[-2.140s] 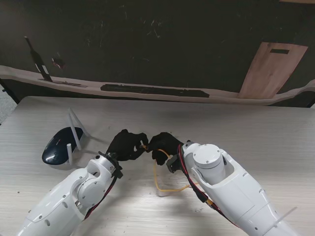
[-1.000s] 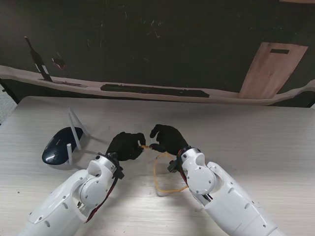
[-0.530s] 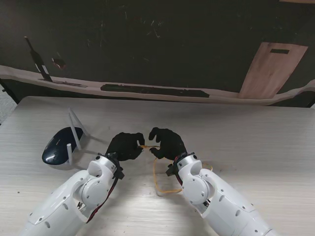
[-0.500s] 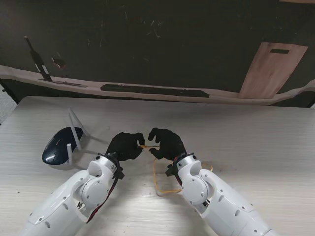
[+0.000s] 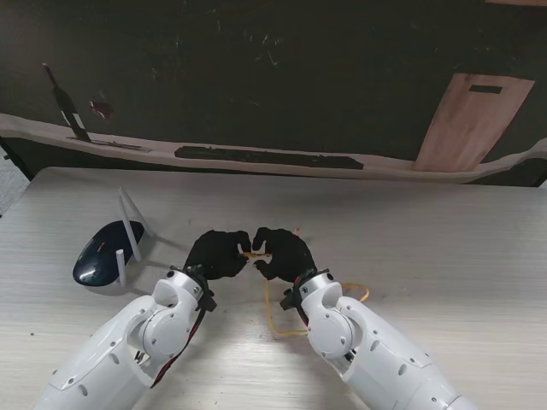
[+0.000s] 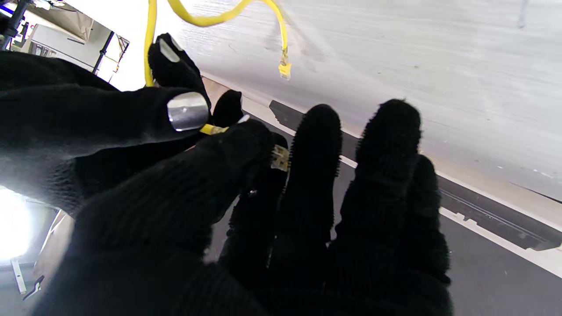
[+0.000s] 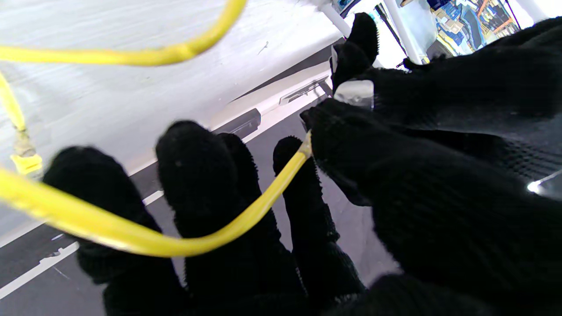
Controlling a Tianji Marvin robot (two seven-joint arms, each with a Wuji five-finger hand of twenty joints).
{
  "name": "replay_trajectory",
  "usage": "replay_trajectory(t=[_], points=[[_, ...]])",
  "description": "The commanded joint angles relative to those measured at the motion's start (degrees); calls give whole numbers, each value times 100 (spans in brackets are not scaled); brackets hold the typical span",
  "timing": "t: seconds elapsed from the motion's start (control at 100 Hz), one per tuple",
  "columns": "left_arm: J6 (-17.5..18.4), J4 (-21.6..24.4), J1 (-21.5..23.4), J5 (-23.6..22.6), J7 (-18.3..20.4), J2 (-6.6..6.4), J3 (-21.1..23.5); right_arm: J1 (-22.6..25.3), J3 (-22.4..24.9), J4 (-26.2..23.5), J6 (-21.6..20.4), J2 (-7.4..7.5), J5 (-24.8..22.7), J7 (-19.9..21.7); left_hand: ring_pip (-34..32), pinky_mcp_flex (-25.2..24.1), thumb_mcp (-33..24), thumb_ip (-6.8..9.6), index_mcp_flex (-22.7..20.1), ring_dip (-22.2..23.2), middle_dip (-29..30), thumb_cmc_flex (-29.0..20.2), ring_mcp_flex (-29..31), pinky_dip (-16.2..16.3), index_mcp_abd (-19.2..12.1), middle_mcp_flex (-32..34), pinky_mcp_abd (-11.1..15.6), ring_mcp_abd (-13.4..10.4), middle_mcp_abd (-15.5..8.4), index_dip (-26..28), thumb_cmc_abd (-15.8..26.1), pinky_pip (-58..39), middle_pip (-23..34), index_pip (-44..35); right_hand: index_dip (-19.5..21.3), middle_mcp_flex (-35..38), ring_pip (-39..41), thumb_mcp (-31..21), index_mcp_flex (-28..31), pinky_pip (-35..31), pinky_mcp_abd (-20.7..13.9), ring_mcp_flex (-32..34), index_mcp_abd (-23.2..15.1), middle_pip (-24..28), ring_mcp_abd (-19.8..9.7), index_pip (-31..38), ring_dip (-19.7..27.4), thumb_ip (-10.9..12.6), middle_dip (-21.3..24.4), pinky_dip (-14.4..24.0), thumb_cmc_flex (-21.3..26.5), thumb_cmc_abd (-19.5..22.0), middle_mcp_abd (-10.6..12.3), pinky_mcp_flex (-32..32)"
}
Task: Untangle the Ethernet cable and plug it into the router
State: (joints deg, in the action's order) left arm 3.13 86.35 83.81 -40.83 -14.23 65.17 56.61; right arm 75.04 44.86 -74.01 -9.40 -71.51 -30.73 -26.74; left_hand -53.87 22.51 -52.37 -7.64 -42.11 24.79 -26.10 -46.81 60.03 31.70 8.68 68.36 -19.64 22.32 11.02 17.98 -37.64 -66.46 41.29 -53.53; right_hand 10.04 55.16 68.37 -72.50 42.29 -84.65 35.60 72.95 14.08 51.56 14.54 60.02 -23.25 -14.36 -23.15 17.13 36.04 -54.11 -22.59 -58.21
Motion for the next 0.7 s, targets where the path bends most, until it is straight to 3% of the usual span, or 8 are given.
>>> replay_trajectory(t=[0.0,0.32,0.69], points=[[-40,40,13,24,99,16,-7,4,-20,18,-77,-28,-17,18,-169,-115,-349,196,-294,-57,27,-188,-19,147,-136,63,-135,85,-59,131,148,-126,181,-436,-226,169,381,-181,80,-387,-208,172,53,161,-296,336,-162,-202,-65,192,205,99,-177,-227],[-45,41,13,45,151,9,-9,-40,-60,119,-192,-67,-32,-112,-158,-131,-311,187,-278,-54,20,-207,-26,155,-123,48,-138,69,-50,131,167,-117,174,-420,-572,630,773,-98,357,-502,-360,184,-49,250,-483,821,-372,-226,230,466,455,397,-160,-300],[-58,27,17,52,138,13,-15,-70,-90,174,-219,-77,-15,-109,-154,-149,-257,165,-265,-48,13,-236,-43,162,-141,24,-137,76,-49,133,197,-114,167,-402,-689,812,1166,-174,521,-790,-698,210,60,225,-772,769,-643,-220,358,768,583,238,-202,-424]])
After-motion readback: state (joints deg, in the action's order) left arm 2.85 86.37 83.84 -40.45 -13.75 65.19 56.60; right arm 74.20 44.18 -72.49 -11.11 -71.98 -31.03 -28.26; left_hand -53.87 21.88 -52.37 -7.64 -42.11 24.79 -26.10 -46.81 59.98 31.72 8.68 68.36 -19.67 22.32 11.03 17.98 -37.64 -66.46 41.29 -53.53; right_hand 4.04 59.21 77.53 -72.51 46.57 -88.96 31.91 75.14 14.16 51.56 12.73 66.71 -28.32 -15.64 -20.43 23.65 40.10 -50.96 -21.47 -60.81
